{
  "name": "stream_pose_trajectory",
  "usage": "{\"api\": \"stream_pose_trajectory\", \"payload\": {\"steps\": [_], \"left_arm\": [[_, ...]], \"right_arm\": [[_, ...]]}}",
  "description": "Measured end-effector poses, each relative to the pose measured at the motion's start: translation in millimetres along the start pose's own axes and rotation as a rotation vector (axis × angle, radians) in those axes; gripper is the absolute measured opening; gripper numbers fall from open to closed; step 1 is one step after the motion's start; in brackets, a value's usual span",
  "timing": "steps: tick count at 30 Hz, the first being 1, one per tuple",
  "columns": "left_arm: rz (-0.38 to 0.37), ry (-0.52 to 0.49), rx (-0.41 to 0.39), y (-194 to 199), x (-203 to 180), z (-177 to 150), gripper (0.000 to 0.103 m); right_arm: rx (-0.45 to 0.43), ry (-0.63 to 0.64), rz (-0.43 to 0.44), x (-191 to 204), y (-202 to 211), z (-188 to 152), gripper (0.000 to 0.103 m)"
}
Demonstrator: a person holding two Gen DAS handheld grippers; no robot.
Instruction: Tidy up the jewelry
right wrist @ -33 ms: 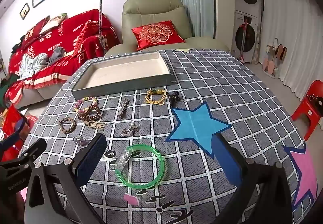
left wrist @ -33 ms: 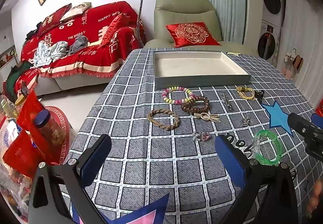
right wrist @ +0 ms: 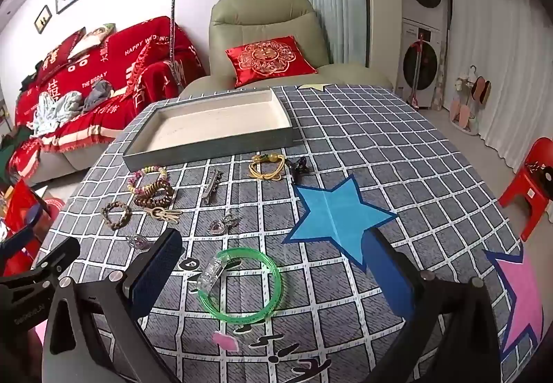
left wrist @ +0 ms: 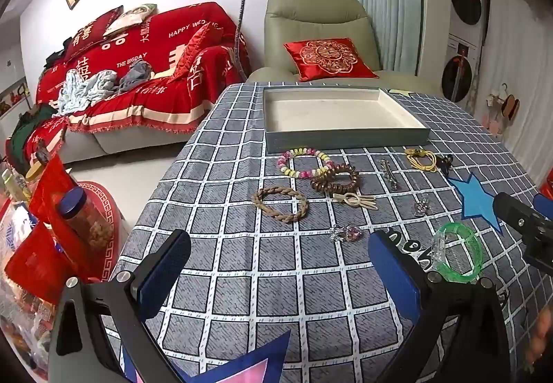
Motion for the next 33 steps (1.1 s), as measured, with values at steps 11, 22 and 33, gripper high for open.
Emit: {"api": "stream_pose_trajectory", "payload": {"steps": [11,22,33], "left_arm": [[0.006,-0.003,-0.026,4.1,1.1,2.9,0.103],[0.007,-0.007,-0.031,6.7,0.0,4.9,0.103],[0.010,-0.005,-0.038,9.6,0.1,5.5,0.103]], "right_arm": [[-0.013,0.012,-0.003,3.9,3.5,5.5,0.103],[-0.017,0.014,0.003,5.5,4.9,6.9,0.103],[-0.033,0.008,0.014,4.6,8.4,8.3,0.103]]}}
Point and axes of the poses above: each gripper's, at about its wrist camera, not at the fingertips, and y roughly against the way its jaws point, x to its left, z to its top, the point moved 6 cm from there along -y, roughly the way its jaws point, and after that the axes turned 11 degrees about -z, right-handed, at the moved point
